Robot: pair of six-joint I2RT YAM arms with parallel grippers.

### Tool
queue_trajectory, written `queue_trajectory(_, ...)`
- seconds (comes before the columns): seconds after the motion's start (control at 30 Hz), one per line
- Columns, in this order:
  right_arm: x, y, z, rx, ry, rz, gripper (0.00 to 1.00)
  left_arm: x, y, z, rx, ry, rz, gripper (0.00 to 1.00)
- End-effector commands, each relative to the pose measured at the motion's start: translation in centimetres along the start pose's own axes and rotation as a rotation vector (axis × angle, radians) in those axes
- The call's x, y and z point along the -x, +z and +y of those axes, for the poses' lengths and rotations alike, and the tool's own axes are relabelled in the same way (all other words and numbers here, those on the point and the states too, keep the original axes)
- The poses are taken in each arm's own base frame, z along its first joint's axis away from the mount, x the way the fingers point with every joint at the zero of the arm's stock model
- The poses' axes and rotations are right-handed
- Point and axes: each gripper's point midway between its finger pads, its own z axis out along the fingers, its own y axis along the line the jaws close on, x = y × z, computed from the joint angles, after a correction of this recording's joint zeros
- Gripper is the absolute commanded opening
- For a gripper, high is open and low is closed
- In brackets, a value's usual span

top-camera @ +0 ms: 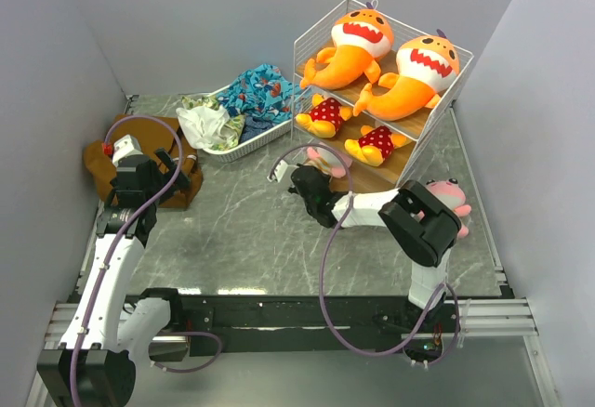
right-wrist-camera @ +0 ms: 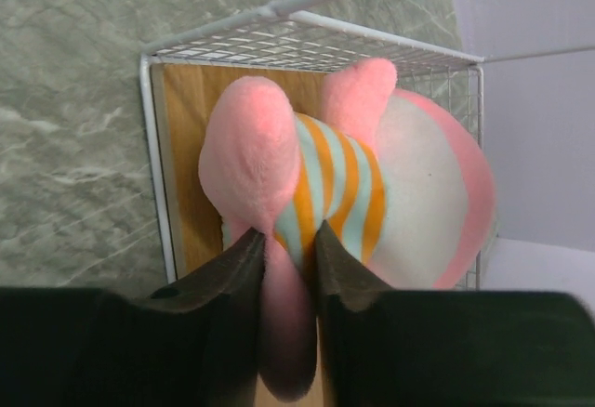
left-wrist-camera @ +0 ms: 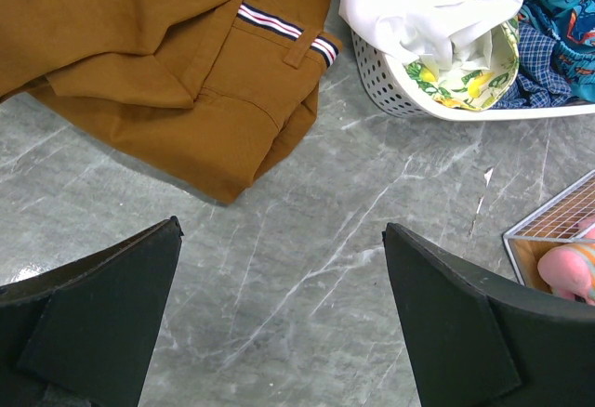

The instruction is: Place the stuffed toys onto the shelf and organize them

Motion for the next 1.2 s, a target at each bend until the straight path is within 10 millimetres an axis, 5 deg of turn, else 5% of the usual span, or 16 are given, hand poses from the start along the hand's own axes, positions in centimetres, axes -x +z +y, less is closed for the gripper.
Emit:
queue_trajectory(0.0,1.3,0.6,-1.5,-0.056,0.057,-0.02,0.38,0.9,-0.3,-0.4,-0.021,0.003,-0.038,0.96)
queue_trajectory(0.33,2.4,-1.1,-2.4,-0.047,0.101,-0.068,0.55,0.8,-0.3,-0.4,-0.023,0.003,-0.035,0.96)
queue_trajectory(0.47,3.5,-3.3,-2.6,-0.006,0.126,-0.121,0.66,1.0,-0.4,-0.5,-0.026,0.002,-0.042,0.96)
queue_trajectory(0.6,4.4,-5.7,-2.0,0.045,0.145,-0.165,0.67,1.0,-0.4,-0.4,-0.025,0.002,-0.044,0.96)
queue_trajectory(0.8,8.4,-11.6,-2.2,0.142,0.209,-0.287,0.68,1.0,-0.5,-0.6,-0.03,0.002,-0.045,0.96)
queue_trajectory(0.9,11.4,-14.8,-5.1,0.125,0.284,-0.346,0.66,1.0,-0.5,-0.6,-0.033,0.004,-0.045,0.96)
queue_trajectory(1.0,14.4,-18.6,-10.0,0.067,0.389,-0.429,0.65,1.1,-0.6,-0.6,-0.034,0.003,-0.048,0.96)
queue_trajectory(1.17,17.6,-25.2,-20.6,-0.08,0.602,-0.543,0.65,1.1,-0.6,-0.6,-0.035,0.004,-0.049,0.96)
